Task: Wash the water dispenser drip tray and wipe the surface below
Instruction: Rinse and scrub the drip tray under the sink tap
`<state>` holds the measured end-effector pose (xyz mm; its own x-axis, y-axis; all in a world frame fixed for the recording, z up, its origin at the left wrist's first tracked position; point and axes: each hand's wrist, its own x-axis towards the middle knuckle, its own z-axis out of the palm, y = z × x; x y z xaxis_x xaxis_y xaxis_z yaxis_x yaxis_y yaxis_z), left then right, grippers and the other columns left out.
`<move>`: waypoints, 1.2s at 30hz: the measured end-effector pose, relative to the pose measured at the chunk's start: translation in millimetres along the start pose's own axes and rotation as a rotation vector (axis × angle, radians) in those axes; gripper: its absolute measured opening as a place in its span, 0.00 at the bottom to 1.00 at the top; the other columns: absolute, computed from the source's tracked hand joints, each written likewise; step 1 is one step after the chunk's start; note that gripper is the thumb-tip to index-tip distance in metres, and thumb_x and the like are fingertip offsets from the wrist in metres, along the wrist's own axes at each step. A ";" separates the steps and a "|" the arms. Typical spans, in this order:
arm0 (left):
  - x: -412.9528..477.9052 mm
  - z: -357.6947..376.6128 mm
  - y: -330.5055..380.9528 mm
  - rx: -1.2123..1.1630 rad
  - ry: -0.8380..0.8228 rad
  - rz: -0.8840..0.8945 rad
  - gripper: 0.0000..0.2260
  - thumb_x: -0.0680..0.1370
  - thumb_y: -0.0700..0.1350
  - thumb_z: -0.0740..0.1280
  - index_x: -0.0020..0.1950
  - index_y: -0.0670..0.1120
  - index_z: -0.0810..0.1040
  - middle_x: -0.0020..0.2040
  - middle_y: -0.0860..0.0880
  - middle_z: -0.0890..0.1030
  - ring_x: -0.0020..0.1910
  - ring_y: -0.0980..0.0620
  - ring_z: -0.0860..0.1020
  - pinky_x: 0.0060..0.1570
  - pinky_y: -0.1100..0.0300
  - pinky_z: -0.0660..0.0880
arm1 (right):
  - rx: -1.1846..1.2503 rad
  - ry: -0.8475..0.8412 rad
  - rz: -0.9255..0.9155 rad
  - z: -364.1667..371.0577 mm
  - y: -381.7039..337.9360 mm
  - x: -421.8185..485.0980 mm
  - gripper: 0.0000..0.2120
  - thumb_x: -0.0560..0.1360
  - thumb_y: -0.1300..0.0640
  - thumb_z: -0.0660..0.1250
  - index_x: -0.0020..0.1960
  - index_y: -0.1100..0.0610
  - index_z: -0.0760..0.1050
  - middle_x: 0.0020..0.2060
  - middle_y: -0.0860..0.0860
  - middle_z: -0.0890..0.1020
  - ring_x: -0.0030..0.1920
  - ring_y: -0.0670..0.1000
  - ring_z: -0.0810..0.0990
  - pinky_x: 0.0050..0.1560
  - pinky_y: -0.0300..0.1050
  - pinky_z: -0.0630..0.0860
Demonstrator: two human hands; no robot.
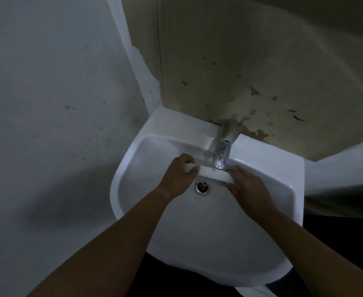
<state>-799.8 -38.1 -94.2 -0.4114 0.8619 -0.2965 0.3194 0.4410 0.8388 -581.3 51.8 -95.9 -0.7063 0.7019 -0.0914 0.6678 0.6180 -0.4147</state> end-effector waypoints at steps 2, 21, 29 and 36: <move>-0.8 -9.5 -0.5 -0.283 0.050 -0.228 0.10 0.78 0.48 0.67 0.56 0.46 0.73 0.55 0.44 0.76 0.50 0.48 0.77 0.50 0.50 0.80 | 0.032 0.014 -0.010 2.9 -12.7 9.2 0.24 0.77 0.44 0.54 0.61 0.56 0.78 0.54 0.55 0.82 0.50 0.59 0.81 0.48 0.51 0.78; -13.1 17.5 13.8 -0.936 0.063 -0.765 0.30 0.72 0.44 0.76 0.66 0.46 0.62 0.56 0.39 0.79 0.45 0.43 0.83 0.38 0.53 0.82 | -0.076 0.013 -0.115 25.8 -40.8 12.6 0.27 0.73 0.63 0.67 0.72 0.57 0.70 0.61 0.61 0.79 0.57 0.63 0.78 0.57 0.57 0.76; -17.4 44.7 15.5 -0.974 0.064 -0.646 0.18 0.82 0.49 0.60 0.69 0.49 0.59 0.63 0.39 0.74 0.54 0.39 0.80 0.45 0.48 0.82 | -0.089 -0.031 -0.118 24.5 -32.3 -11.8 0.36 0.75 0.58 0.68 0.79 0.57 0.57 0.77 0.57 0.64 0.77 0.59 0.60 0.77 0.57 0.54; -17.2 7.9 -1.9 -0.989 0.143 -0.684 0.13 0.84 0.54 0.52 0.63 0.48 0.64 0.55 0.43 0.76 0.44 0.44 0.80 0.41 0.51 0.78 | 0.278 0.070 0.193 14.3 -0.1 -25.9 0.21 0.83 0.54 0.59 0.75 0.48 0.64 0.70 0.50 0.73 0.68 0.51 0.72 0.66 0.48 0.72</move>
<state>-786.6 -51.8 -94.3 -0.3503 0.4624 -0.8146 -0.7661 0.3589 0.5332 -566.5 28.5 -106.4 -0.5490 0.8251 -0.1339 0.6913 0.3582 -0.6275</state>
